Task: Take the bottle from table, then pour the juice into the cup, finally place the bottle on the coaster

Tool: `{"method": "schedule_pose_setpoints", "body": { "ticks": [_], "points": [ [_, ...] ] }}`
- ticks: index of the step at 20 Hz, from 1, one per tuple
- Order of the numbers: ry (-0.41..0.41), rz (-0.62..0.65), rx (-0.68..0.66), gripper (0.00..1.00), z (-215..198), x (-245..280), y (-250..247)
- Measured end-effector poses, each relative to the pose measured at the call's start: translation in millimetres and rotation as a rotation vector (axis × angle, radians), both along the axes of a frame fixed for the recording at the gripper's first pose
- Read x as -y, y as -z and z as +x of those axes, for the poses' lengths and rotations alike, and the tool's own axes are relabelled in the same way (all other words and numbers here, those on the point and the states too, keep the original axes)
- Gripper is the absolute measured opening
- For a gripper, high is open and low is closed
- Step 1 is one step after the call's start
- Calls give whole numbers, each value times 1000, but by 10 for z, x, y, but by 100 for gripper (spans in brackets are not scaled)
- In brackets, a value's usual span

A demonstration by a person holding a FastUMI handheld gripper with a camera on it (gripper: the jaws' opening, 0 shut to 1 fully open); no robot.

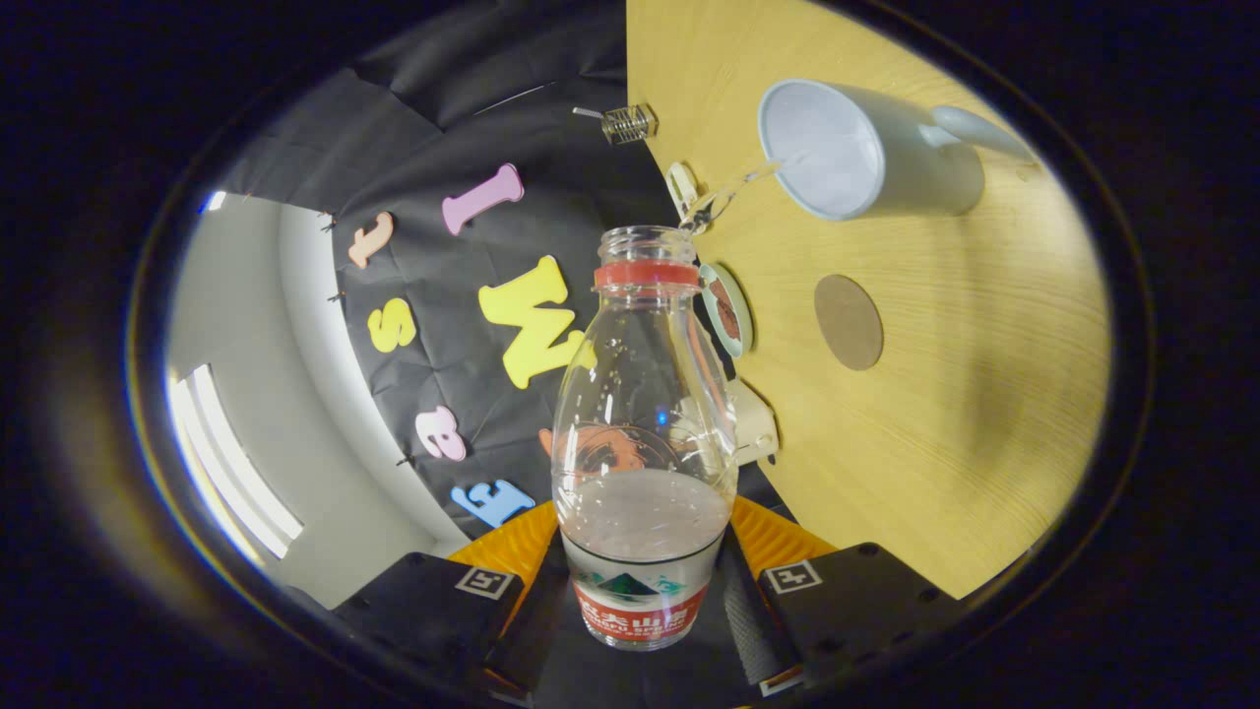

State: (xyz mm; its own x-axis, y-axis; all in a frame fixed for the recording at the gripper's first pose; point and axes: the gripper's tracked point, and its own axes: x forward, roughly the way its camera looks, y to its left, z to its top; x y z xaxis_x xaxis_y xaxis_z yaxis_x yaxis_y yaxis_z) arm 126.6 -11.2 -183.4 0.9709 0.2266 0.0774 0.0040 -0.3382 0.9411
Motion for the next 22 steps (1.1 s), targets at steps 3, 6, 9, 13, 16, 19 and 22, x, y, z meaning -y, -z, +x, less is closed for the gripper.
{"method": "schedule_pose_setpoints", "body": {
  "ticks": [3,6,9,13,16,19,22],
  "points": [
    [6,10,-9,77,-4,27,-9],
    [2,14,-6,77,-8,13,-77],
    [3,31,-6,77,-1,30,-186],
    [12,62,1,78,-29,92,-319],
    [17,77,19,78,-23,137,-413],
    [26,90,29,78,-26,186,-499],
    [29,105,35,78,-7,219,-575]
  ]
}}
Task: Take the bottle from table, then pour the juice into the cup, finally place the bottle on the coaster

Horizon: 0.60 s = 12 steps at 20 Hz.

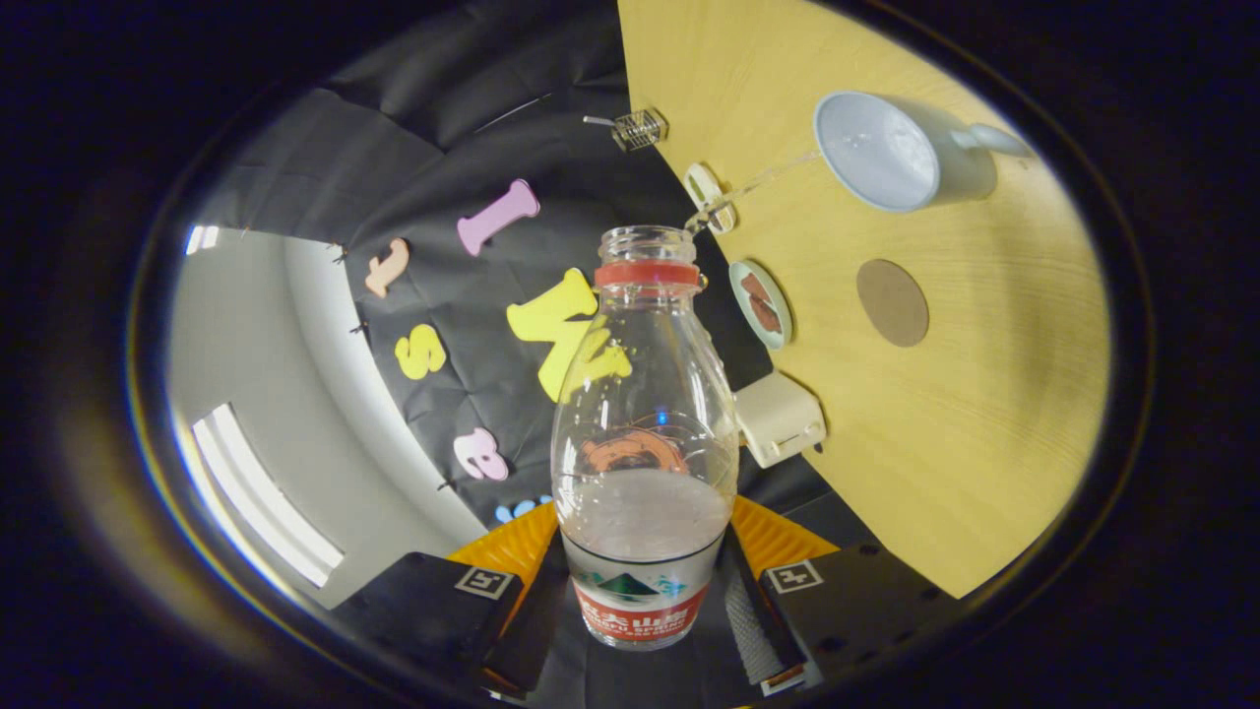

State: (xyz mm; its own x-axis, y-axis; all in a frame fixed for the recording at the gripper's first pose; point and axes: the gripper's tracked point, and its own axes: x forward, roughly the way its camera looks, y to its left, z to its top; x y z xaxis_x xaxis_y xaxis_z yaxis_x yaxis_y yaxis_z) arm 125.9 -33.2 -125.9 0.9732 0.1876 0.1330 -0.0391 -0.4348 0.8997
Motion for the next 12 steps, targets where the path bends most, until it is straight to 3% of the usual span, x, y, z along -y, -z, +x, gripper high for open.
{"method": "schedule_pose_setpoints", "body": {
  "ticks": [12],
  "points": [
    [16,113,5,78,111,116,-259]
  ]
}}
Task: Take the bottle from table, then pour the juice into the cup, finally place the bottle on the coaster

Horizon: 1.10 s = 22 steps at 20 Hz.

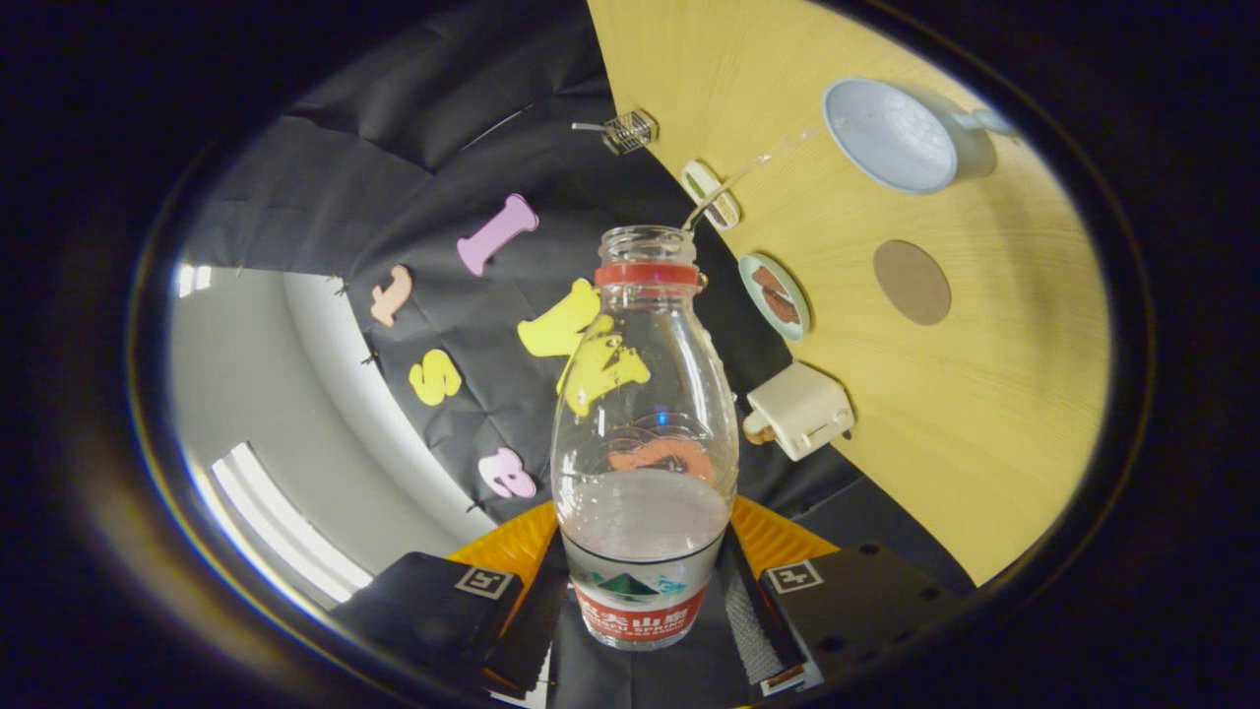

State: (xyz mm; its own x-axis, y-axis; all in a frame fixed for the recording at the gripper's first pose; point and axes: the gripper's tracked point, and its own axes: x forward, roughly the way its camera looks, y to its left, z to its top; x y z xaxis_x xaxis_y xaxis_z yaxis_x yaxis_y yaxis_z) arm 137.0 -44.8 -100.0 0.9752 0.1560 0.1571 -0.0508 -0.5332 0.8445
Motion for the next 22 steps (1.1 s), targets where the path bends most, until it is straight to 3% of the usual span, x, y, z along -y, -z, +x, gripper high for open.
{"method": "schedule_pose_setpoints", "body": {
  "ticks": [13,22],
  "points": [
    [2,49,42,78,53,66,-313],
    [-6,81,-34,78,97,6,5]
  ]
}}
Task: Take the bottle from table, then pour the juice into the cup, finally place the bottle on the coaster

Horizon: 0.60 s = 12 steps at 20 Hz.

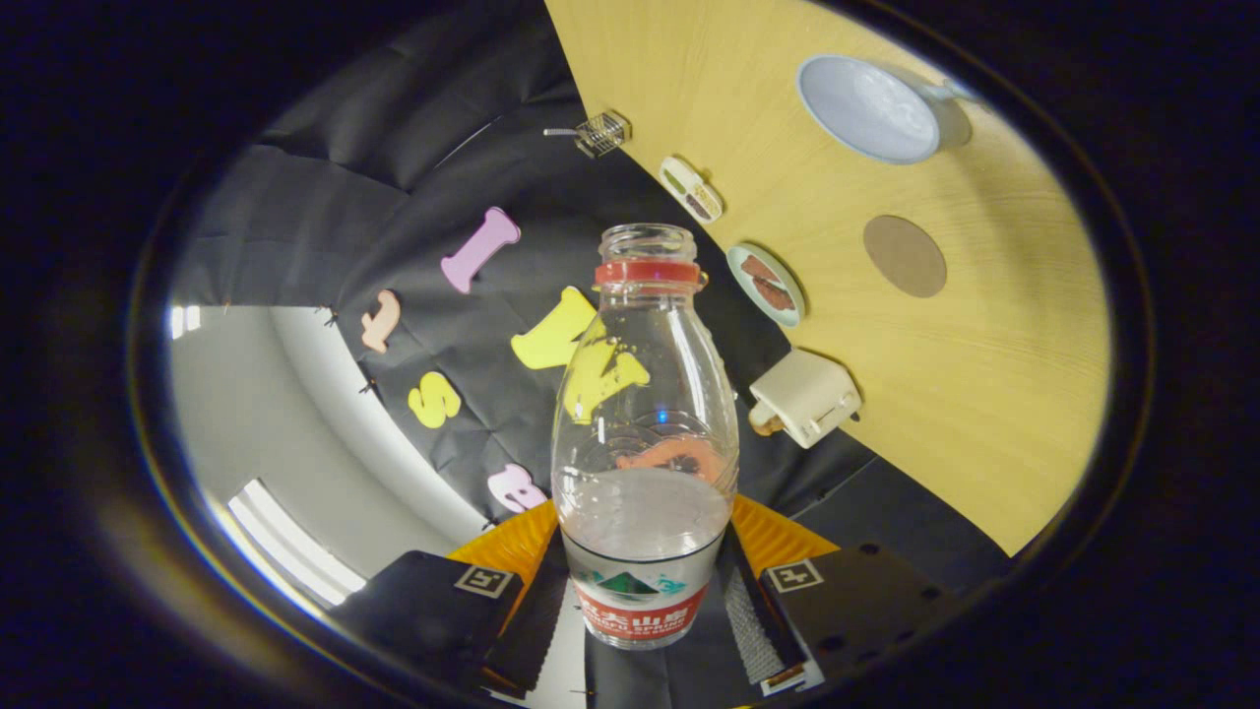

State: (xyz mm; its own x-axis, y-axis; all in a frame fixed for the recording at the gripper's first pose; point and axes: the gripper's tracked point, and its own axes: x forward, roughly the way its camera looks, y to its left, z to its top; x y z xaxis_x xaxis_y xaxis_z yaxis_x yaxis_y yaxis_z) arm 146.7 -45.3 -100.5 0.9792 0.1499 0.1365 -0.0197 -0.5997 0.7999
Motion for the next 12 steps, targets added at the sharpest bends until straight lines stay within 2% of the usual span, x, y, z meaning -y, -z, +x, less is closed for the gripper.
{"method": "schedule_pose_setpoints", "body": {
  "ticks": [4,9,12],
  "points": [
    [3,-72,4,78,-12,8,1],
    [36,-274,34,79,26,172,-29],
    [35,-447,16,79,55,197,100]
  ]
}}
